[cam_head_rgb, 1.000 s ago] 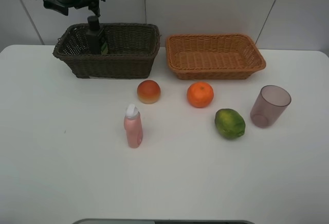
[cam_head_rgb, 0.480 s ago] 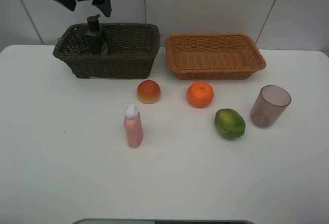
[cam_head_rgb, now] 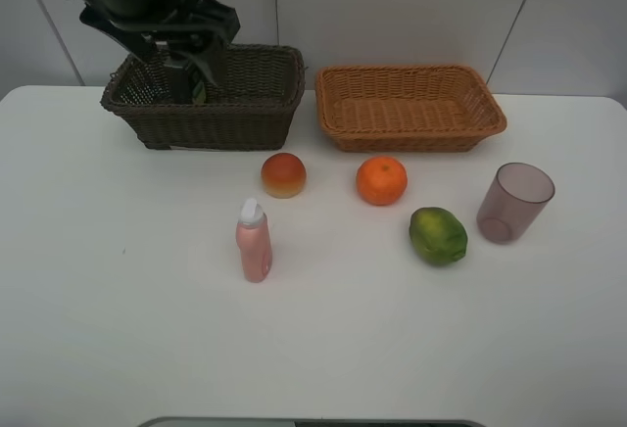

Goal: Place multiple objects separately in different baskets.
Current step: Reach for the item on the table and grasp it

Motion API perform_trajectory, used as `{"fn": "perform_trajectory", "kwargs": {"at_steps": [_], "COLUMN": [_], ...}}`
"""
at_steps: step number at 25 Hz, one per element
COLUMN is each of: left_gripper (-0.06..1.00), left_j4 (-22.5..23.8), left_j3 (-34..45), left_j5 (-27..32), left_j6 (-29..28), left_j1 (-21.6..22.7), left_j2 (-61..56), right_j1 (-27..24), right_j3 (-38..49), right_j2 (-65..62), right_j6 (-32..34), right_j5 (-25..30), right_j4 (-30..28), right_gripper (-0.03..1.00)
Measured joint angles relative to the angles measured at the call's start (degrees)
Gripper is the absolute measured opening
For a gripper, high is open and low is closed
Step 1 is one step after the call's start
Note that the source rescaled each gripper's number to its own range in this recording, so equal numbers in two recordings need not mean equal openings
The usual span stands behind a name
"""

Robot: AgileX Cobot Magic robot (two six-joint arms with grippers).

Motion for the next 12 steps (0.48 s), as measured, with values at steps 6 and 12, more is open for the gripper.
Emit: {"fn": "perform_trajectory", "kwargs": {"at_steps": [6,12], "left_gripper": [1.0,1.0], "left_j4": [-3.44,-4.3], "left_j3": [3.27,7.9], "left_j5": [-0.02,-0.55], "left_j6": [0.21,-0.8], "left_j1": [-2.83,-2.98], "left_j2": [0.0,0.5], "right_j1": [0.0,0.0], "right_j3": [0.0,0.0], "right_j2": [0.0,0.0], "right_j6": [0.0,0.0], "right_j5": [0.0,0.0], "right_j4": [0.0,0.0], "right_gripper": [0.89,0.89]}}
